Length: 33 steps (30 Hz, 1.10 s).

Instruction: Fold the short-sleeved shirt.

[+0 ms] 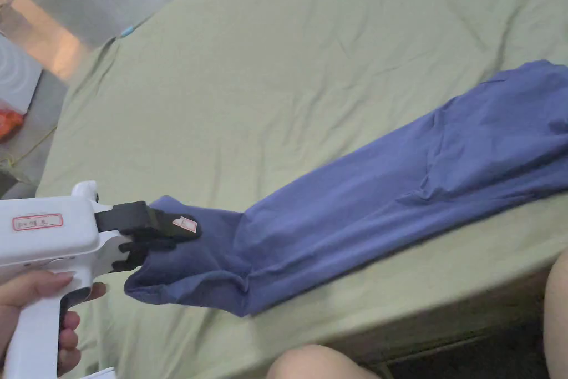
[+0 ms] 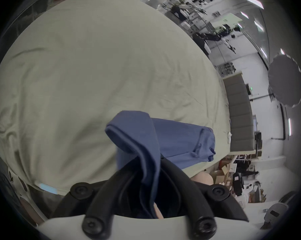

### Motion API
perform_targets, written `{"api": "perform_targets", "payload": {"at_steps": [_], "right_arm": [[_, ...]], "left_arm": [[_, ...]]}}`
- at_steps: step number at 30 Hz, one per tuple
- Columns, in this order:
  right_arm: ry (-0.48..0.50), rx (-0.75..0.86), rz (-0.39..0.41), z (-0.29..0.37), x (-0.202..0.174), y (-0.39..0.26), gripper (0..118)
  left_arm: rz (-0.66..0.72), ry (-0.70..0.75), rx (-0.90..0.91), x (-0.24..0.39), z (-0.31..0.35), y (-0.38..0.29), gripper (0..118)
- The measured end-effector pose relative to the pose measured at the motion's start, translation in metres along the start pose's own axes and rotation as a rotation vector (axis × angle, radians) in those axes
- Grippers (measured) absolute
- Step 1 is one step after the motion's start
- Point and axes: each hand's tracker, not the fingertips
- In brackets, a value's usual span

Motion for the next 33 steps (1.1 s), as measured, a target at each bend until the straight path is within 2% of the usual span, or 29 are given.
{"api": "perform_targets", "payload": {"at_steps": [3, 7, 10, 11, 12, 13, 14, 16, 18, 19, 20, 21, 22, 23, 25, 27, 28, 30, 31, 33], "right_arm": [[0.053, -0.015, -0.056, 0.005, 0.016, -0.008, 3], [0.039, -0.028, -0.083, 0.023, 0.043, -0.016, 3], [-0.022, -0.049, -0.098, 0.037, 0.063, -0.022, 3], [-0.037, -0.057, -0.103, 0.041, 0.069, -0.025, 3], [-0.06, -0.062, -0.112, 0.044, 0.075, -0.028, 3], [-0.073, -0.066, -0.117, 0.045, 0.078, -0.031, 3], [-0.086, -0.068, -0.127, 0.047, 0.081, -0.034, 3], [-0.094, -0.073, -0.152, 0.048, 0.087, -0.041, 3], [-0.089, -0.081, -0.169, 0.044, 0.087, -0.046, 3], [-0.082, -0.088, -0.17, 0.042, 0.087, -0.048, 3], [-0.072, -0.099, -0.163, 0.038, 0.085, -0.049, 3], [-0.064, -0.108, -0.154, 0.034, 0.082, -0.049, 3], [-0.055, -0.114, -0.143, 0.03, 0.079, -0.049, 3], [-0.047, -0.116, -0.133, 0.028, 0.077, -0.049, 3], [-0.03, -0.117, -0.119, 0.025, 0.071, -0.046, 3], [-0.018, -0.11, -0.111, 0.026, 0.067, -0.041, 3], [-0.019, -0.105, -0.103, 0.028, 0.065, -0.038, 3], [-0.028, -0.093, -0.077, 0.032, 0.059, -0.03, 3], [-0.039, -0.089, -0.066, 0.034, 0.057, -0.027, 3], [-0.055, -0.088, -0.048, 0.036, 0.053, -0.023, 3]], "left_arm": [[-0.098, 0.002, 0.001, 0.052, -0.041, -0.008, 4], [-0.091, -0.018, -0.061, 0.097, -0.112, -0.012, 4], [-0.085, -0.01, -0.114, 0.123, -0.156, -0.015, 7], [-0.082, -0.017, -0.13, 0.128, -0.167, -0.017, 16], [-0.081, -0.022, -0.141, 0.135, -0.176, -0.016, 44], [-0.08, -0.026, -0.155, 0.139, -0.182, -0.018, 99], [-0.091, -0.031, -0.194, 0.145, -0.185, -0.023, 118], [-0.151, -0.078, -0.19, 0.157, -0.173, -0.026, 118], [-0.236, -0.059, -0.113, 0.164, -0.151, -0.031, 118], [-0.263, -0.056, -0.072, 0.163, -0.14, -0.033, 111], [-0.297, -0.026, -0.002, 0.16, -0.127, -0.029, 97], [-0.33, 0.021, 0.031, 0.157, -0.122, -0.032, 74], [-0.388, 0.096, 0.029, 0.154, -0.126, -0.038, 18], [-0.402, 0.183, 0.037, 0.149, -0.135, -0.046, 0], [-0.39, 0.311, -0.028, 0.141, -0.169, -0.056, 0], [-0.386, 0.283, -0.121, 0.139, -0.202, -0.07, 0], [-0.393, 0.299, -0.101, 0.143, -0.216, -0.075, 0], [-0.507, 0.329, -0.04, 0.167, -0.228, -0.089, 0], [-0.555, 0.312, -0.004, 0.178, -0.224, -0.092, 0], [-0.589, 0.153, -0.006, 0.191, -0.207, -0.092, 0]]}}
